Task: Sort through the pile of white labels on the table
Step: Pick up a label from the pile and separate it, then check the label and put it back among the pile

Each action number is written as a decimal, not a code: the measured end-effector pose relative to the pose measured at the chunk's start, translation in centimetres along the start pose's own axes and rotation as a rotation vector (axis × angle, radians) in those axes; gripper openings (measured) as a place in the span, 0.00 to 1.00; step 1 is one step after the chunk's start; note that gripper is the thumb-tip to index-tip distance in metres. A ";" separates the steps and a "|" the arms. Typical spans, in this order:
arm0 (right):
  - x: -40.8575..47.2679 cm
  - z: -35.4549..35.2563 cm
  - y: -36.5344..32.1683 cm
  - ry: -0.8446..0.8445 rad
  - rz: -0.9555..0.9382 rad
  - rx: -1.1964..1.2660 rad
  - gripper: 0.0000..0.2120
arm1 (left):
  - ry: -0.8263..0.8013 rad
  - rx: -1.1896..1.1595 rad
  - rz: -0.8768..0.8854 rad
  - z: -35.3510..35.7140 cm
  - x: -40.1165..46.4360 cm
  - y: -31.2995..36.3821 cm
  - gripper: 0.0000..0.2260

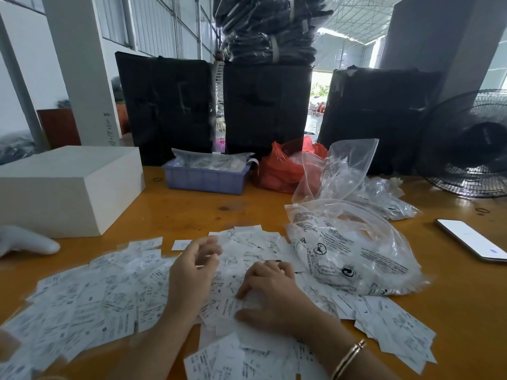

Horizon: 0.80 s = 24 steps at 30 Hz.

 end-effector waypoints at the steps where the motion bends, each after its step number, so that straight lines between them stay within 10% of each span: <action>1: 0.0 0.2 0.3 -0.014 0.022 0.021 0.16 | 0.009 -0.010 -0.004 -0.1 0.0 -0.1 0.10; 24: 0.5 0.2 3.2 0.085 0.258 -0.101 0.15 | -0.008 -0.015 0.064 0.2 0.1 0.2 0.08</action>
Point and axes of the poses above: each hand's wrist, its own x-axis towards the middle knuckle, its own z-axis out of the palm, y = z × x, the point moved 9 cm from there along x, towards the middle knuckle, and after that the axes turned 10 degrees about -x, right-handed, at the moved point
